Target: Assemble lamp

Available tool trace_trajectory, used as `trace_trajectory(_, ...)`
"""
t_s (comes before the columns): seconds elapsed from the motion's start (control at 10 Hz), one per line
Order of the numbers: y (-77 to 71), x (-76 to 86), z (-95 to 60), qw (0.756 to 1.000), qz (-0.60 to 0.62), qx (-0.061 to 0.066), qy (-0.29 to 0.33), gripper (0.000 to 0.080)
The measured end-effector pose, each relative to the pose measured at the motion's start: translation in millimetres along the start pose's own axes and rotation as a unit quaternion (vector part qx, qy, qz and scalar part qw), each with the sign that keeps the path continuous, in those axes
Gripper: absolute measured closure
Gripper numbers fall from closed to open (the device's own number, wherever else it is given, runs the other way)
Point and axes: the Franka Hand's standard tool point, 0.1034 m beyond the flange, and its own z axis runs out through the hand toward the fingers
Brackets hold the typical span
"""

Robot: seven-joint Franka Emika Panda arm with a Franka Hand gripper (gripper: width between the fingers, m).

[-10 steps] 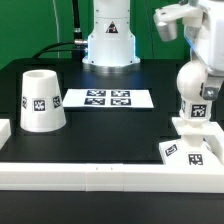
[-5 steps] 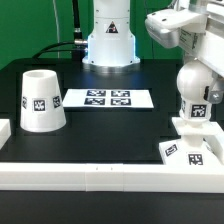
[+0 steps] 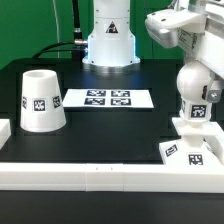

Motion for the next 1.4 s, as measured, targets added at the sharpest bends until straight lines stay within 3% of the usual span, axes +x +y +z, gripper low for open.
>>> trace_trajectory(0.3, -1.0, -1.0, 0.7, 0.986, 0.169, 0.004, 0.001, 0.0222)
trace_trajectory(0.6, 0.1, -0.5, 0.9, 0.938, 0.347, 0.010, 0.003, 0.0222)
trace_trajectory(1.2, 0.0, -0.5, 1.0, 0.852, 0.523, 0.011, 0.002, 0.0221)
trace_trajectory(1.4, 1.7, -2.8, 1.6, 0.781, 0.624, 0.014, 0.013, 0.0220)
